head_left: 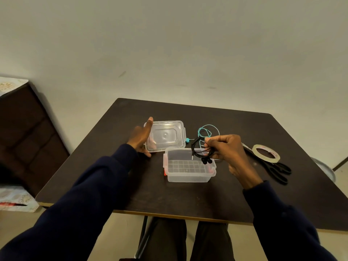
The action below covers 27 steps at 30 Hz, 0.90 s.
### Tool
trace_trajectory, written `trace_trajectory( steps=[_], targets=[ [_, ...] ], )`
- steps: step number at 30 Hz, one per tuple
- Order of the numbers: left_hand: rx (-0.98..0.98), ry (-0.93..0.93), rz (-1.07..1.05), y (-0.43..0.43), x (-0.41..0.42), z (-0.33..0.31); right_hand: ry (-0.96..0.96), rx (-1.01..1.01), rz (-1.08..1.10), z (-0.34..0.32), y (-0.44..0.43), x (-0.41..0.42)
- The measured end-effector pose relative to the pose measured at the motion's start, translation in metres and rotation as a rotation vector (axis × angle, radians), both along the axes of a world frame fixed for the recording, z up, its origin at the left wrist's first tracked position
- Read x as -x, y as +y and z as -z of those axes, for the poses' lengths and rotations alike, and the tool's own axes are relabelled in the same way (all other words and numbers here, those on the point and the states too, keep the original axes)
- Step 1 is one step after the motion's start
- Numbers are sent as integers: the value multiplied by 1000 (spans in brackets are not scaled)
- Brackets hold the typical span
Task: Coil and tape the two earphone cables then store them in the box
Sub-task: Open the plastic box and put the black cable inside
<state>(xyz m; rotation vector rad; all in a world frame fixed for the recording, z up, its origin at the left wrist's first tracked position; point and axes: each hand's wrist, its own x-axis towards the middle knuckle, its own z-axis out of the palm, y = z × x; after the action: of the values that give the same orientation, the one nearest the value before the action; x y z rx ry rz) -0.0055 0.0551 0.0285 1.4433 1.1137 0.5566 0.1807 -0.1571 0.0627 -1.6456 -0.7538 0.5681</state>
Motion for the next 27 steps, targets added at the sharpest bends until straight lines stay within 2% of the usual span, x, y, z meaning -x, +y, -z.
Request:
trace_trajectory(
  steps=[4, 7, 11, 14, 17, 23, 25, 27],
  targets=[
    [36, 94, -6, 17, 18, 6, 2, 36, -27, 10, 3, 1],
    [-24, 208, -24, 31, 31, 14, -50, 70, -17, 12, 6, 2],
    [-287, 453, 3, 46, 40, 22, -168, 100, 2, 14, 13, 4],
    [-445, 552, -30, 51, 43, 27, -342, 167, 35, 16, 17, 3],
    [-506, 554, -42, 52, 40, 28, -505, 220, 65, 16, 17, 4],
    [-513, 456, -92, 45, 40, 32, -495, 321, -40, 13, 20, 6],
    [-605, 435, -109, 40, 41, 35, -481, 369, -69, 13, 22, 6],
    [-731, 381, -144, 28, 40, 39, -551, 442, -97, 16, 25, 7]
  ],
)
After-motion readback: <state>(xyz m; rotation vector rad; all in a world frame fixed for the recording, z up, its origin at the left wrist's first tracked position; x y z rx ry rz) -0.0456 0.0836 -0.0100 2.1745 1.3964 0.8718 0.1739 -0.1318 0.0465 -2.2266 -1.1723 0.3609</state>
